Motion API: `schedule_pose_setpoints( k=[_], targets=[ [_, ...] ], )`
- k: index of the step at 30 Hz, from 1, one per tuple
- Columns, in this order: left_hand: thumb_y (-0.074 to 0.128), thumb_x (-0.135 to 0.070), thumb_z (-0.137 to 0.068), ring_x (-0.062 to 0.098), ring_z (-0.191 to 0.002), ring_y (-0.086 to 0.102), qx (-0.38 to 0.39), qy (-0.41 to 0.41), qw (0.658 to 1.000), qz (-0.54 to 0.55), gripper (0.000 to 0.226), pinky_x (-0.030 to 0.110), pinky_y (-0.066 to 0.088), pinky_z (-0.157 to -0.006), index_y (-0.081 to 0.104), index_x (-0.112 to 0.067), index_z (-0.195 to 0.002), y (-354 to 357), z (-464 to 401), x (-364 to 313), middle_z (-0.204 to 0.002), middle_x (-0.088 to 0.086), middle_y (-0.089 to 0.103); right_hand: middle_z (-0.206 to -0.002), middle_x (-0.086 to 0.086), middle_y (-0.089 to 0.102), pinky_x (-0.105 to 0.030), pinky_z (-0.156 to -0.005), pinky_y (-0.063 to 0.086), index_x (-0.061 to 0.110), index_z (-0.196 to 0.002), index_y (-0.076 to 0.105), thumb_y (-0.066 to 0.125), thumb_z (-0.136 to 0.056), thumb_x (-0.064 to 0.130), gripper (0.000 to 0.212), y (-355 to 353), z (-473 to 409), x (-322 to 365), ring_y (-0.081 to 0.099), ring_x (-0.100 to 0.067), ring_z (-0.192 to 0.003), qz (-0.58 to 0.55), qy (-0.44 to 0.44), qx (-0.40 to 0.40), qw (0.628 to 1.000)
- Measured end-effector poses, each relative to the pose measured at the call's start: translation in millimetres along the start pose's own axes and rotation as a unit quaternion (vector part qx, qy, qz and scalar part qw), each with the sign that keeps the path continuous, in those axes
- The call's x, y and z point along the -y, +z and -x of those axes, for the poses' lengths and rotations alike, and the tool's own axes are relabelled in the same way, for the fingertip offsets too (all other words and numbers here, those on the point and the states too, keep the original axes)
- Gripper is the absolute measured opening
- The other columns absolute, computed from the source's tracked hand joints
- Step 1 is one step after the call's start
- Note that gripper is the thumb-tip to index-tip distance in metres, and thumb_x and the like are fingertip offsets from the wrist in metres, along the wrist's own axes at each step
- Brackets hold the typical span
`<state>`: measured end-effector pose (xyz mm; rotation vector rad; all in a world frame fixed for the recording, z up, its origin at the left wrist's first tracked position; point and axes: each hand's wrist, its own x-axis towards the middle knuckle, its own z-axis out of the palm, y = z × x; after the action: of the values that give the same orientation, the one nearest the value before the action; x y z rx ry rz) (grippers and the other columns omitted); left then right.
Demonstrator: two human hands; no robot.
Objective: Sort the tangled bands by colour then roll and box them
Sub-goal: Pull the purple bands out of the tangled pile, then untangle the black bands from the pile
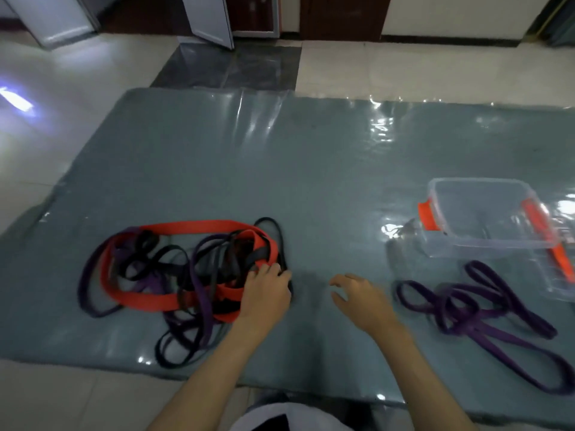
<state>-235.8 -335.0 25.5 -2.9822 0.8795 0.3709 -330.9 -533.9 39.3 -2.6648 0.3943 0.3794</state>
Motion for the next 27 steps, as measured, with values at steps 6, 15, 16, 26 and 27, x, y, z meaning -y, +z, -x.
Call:
schedule_pose_setpoints(
  k=[6, 15, 16, 26, 27],
  targets=[
    [0.044, -0.026, -0.103, 0.026, -0.125, 0.052, 0.003, -0.004, 1.0, 0.018, 0.038, 0.042, 0.045, -0.099, 0.06, -0.028, -0.137, 3, 4, 61, -0.134, -0.001, 0.058, -0.122, -0.002, 0.074, -0.038, -0.095, 0.055, 0.019, -0.126, 0.072, 0.067, -0.099, 0.021, 0.027, 28, -10, 45, 0.072, -0.025, -0.11, -0.101, 0.007, 0.004, 0.995],
    [0.053, -0.024, -0.103, 0.022, -0.118, 0.058, -0.035, -0.005, 0.994, 0.108, 0.042, 0.04, 0.054, -0.09, 0.057, -0.029, -0.144, 0, 16, 121, -0.126, -0.003, 0.062, -0.132, 0.0, 0.067, -0.019, -0.094, 0.053, 0.03, -0.146, 0.061, 0.071, -0.1, 0.019, 0.048, 71, -46, 72, 0.07, -0.016, -0.11, -0.284, -0.044, 0.114, 0.951],
    [0.055, -0.023, -0.102, 0.022, -0.117, 0.058, -0.031, -0.024, 0.992, 0.12, 0.04, 0.041, 0.054, -0.089, 0.058, -0.028, -0.142, 2, 19, 129, -0.126, -0.003, 0.062, -0.133, 0.001, 0.067, -0.026, -0.102, 0.053, 0.031, -0.147, 0.06, 0.07, -0.1, 0.015, 0.05, 75, -49, 74, 0.068, -0.015, -0.116, -0.297, -0.05, 0.124, 0.945],
    [0.079, -0.06, -0.083, 0.037, -0.141, 0.041, 0.154, -0.223, 0.946, 0.177, 0.097, 0.048, 0.049, -0.105, 0.028, -0.035, -0.161, 50, 33, 164, -0.155, 0.007, 0.038, -0.083, -0.013, 0.063, -0.033, -0.072, 0.051, 0.037, -0.127, 0.067, 0.08, -0.093, 0.013, 0.044, 96, -64, 103, 0.06, -0.02, -0.08, -0.499, -0.031, 0.15, 0.853],
    [0.082, -0.053, -0.082, 0.036, -0.137, 0.043, 0.128, -0.215, 0.953, 0.17, 0.093, 0.046, 0.051, -0.101, 0.033, -0.032, -0.158, 55, 34, 163, -0.151, 0.006, 0.043, -0.084, -0.013, 0.067, -0.032, -0.072, 0.055, 0.035, -0.125, 0.068, 0.082, -0.091, 0.012, 0.043, 97, -65, 105, 0.065, -0.018, -0.081, -0.512, -0.02, 0.133, 0.849]
  ],
)
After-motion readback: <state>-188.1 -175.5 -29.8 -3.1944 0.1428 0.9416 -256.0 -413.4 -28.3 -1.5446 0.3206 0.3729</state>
